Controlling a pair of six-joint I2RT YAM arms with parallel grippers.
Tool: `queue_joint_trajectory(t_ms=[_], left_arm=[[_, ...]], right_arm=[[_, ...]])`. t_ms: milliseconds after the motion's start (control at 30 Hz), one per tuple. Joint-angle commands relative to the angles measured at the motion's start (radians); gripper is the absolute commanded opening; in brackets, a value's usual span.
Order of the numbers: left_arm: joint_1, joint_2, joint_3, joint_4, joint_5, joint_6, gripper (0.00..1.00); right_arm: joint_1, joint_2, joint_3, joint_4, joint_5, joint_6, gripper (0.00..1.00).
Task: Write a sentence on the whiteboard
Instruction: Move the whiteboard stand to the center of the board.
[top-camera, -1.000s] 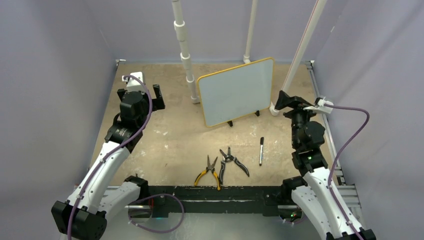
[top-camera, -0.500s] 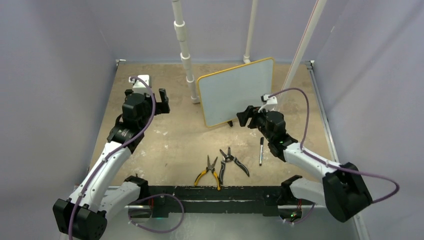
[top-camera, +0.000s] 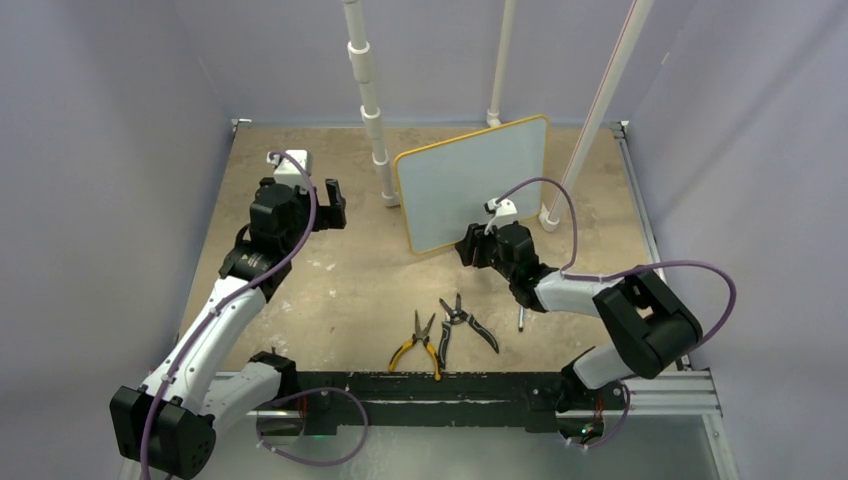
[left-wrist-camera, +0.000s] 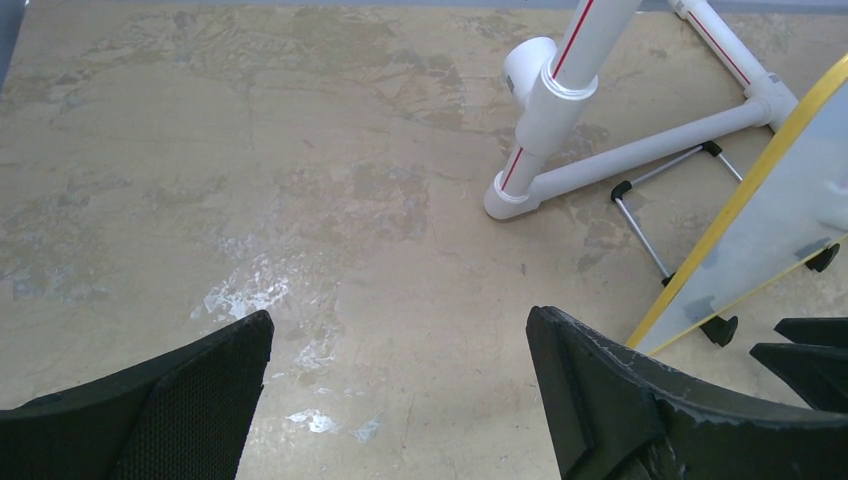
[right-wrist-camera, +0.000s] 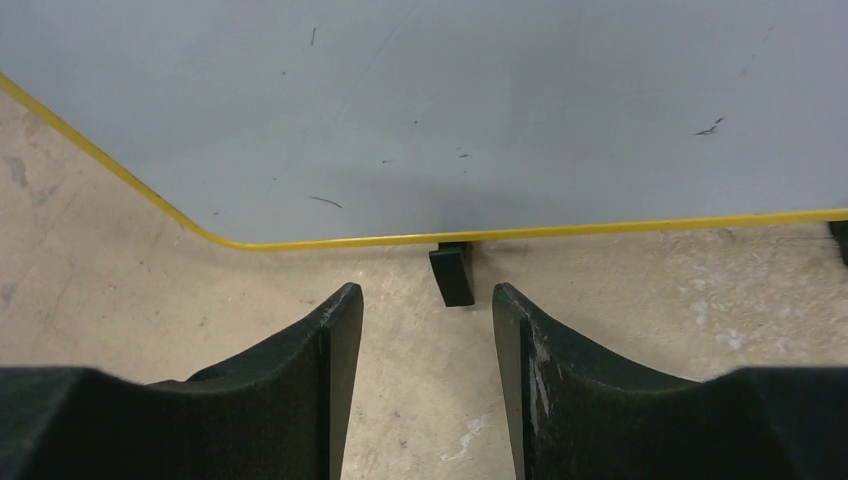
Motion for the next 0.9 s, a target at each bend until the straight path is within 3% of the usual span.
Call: queue_joint_trajectory(t_ms=[0, 700, 867], left_arm=[[0.012, -0.003, -0.004, 0.041, 0.017, -0.014, 0.98], [0.014, -0.001, -0.011, 0.059, 0.073, -0.013, 0.98], [0.014, 0.000, -0.011, 0.057, 0.073, -0.013, 0.98]], right_arm=[[0.018, 0.047, 0.038, 0.085, 0.049, -0.034, 0.53], [0.052, 0.256, 0.117, 0.154, 0.096, -0.094, 0.36], [0.072, 0.279, 0.132, 0.149, 0.115, -0.117, 0.21]])
